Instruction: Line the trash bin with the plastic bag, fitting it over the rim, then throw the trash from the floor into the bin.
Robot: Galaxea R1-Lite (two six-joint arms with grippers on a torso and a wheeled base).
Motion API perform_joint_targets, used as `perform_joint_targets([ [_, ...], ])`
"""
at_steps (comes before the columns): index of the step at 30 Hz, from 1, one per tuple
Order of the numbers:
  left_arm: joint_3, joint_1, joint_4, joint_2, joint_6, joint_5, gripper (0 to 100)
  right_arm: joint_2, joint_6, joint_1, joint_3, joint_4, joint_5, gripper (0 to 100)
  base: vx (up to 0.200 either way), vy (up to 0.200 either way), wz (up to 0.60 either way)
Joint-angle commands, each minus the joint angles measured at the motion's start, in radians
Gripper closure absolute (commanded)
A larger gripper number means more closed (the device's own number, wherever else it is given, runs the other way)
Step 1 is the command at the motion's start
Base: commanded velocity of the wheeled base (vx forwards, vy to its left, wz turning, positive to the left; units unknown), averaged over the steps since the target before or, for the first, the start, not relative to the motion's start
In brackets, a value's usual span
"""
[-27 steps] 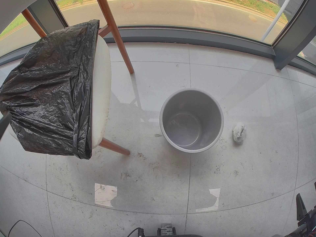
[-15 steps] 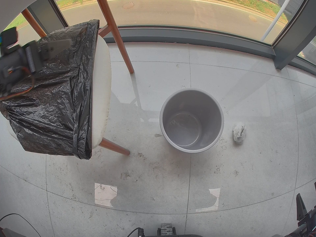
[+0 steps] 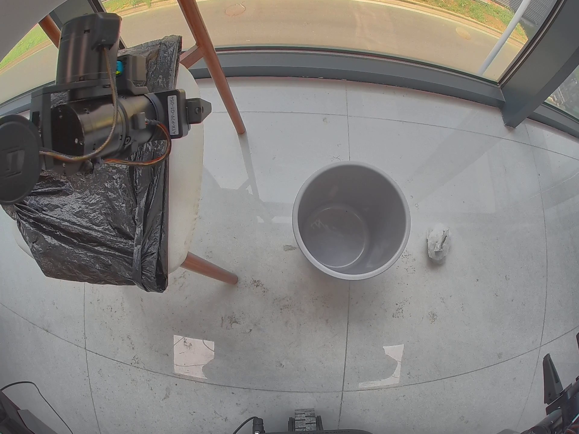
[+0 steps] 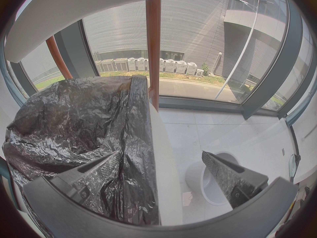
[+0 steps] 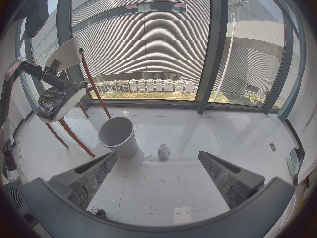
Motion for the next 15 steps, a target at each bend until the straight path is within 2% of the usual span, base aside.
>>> perform_joint_targets([
  [1,0.011,0.002,0.001,0.015,-0.001,0.003,0,-0.005,0.001,0.0,0.018,0.0,0.0,0,0.0,0.0,0.0],
  [13,0.077,0.02,-0.008,0.015,-0.005,0.023,0,-0.005,0.001,0.0,0.018,0.0,0.0,0,0.0,0.0,0.0],
  [14,0.084,0.02,-0.008,0.015,-0.005,0.023,100,-0.005,0.001,0.0,0.018,0.0,0.0,0,0.0,0.0,0.0],
  [15,0.094,0.02,-0.01,0.014,-0.007,0.023,100,-0.005,0.001,0.0,0.018,0.0,0.0,0,0.0,0.0,0.0],
])
